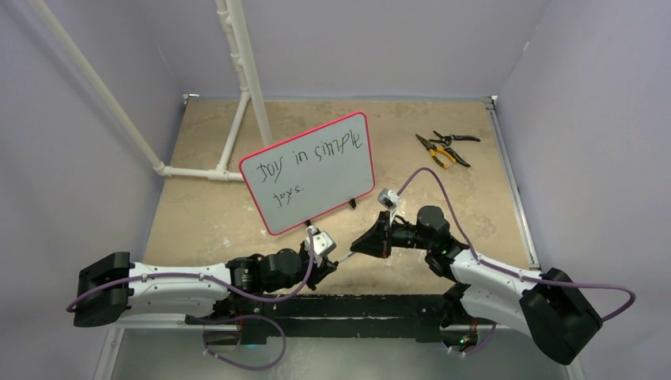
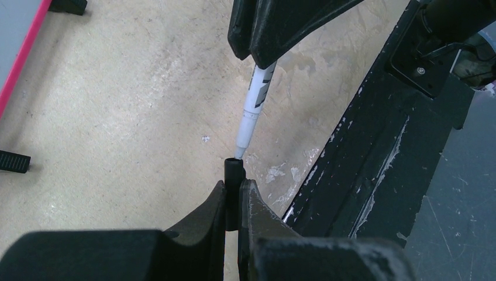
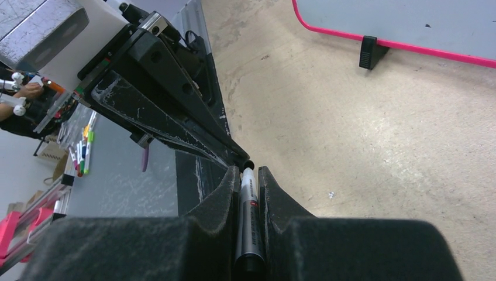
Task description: Write a sentence on the whiteboard
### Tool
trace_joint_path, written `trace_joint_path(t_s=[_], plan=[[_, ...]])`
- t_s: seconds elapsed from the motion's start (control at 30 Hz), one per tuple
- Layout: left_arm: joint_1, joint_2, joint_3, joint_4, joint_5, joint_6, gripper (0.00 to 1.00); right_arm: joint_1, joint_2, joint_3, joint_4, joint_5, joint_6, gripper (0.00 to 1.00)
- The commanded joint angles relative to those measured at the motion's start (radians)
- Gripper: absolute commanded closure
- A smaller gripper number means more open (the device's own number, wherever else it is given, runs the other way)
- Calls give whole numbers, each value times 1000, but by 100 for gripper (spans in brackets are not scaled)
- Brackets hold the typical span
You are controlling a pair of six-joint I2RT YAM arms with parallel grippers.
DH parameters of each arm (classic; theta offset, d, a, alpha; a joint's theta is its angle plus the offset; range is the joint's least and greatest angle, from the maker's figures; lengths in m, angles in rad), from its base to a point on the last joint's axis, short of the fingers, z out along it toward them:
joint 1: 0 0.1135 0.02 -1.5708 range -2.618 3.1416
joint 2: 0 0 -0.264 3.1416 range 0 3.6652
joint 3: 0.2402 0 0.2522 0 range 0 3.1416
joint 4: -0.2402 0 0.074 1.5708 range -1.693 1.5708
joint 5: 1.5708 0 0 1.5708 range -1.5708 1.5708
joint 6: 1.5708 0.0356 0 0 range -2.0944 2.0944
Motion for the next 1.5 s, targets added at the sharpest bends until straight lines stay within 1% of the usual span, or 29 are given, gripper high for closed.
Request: trace_joint_path(t_s=[0.0, 0.23, 0.43, 0.7, 0.9, 1.27, 1.47], plan=[[-5, -24, -4, 35, 7, 25, 100, -3, 13, 15, 69, -44, 15, 100], [-5, -36, -1, 33, 12, 32, 100, -3, 41, 10, 106, -69, 37, 100], [-5, -58, 3, 25, 10, 45, 100, -3, 96, 14, 149, -112, 52, 100], [-5, -75, 40, 2, -19, 89, 100, -4, 183, 16, 261, -193, 115, 100], [-5, -85, 43, 63, -44, 111, 100, -3, 180, 15, 265, -187, 135, 100], [-5, -49, 75, 167, -60, 173, 100, -4, 214, 14, 304, -201, 185, 100], [-5, -16, 114, 169, -80, 163, 100, -4, 215, 12, 305, -199, 190, 100]])
